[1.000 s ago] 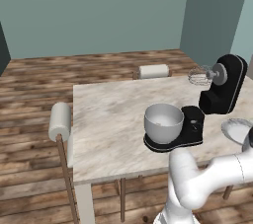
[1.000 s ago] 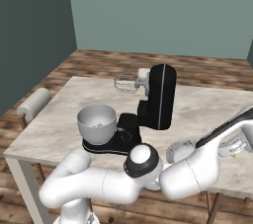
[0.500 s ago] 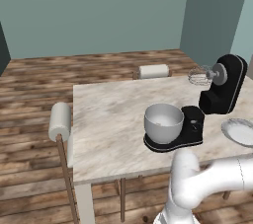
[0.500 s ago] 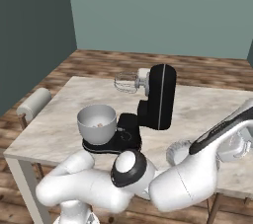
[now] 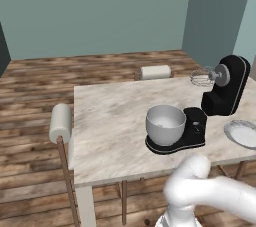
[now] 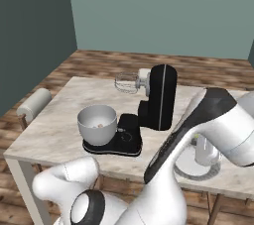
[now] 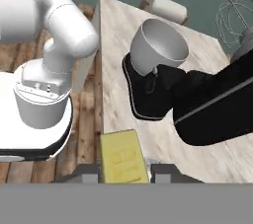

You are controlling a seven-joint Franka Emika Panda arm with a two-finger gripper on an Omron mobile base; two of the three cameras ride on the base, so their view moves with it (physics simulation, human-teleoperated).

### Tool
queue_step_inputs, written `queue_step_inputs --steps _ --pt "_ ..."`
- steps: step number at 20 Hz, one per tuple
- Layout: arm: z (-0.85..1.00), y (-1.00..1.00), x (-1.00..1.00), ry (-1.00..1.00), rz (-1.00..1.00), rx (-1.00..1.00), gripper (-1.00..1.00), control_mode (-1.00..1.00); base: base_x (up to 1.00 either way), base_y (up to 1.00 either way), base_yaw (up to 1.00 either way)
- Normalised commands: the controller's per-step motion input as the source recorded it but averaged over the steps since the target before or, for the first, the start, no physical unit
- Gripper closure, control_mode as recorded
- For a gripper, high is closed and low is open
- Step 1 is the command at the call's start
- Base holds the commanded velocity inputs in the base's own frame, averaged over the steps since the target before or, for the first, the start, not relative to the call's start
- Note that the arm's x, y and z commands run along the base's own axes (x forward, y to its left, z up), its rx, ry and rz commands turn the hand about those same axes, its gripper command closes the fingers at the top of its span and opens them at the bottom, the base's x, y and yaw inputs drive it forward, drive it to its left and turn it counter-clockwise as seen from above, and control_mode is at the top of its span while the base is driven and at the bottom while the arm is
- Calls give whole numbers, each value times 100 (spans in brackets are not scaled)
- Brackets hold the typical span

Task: Add butter and sugar cubes to the stand mixer bowl and then turn on the stand mixer to begin making frosting.

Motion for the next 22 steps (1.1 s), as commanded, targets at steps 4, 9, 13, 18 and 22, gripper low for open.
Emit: queue_step_inputs --steps 4,9,13,18,22 --pt "12 100 -7 -36 0 -42 100 -100 0 0 0" --pt "4 100 9 -27 0 -39 100 -100 0 0 0" --pt "26 100 46 -7 17 -19 100 -100 0 0 0" --pt "49 85 14 16 36 -21 100 -100 0 0 0" --pt "28 91 9 18 33 -32 100 -100 0 0 0"
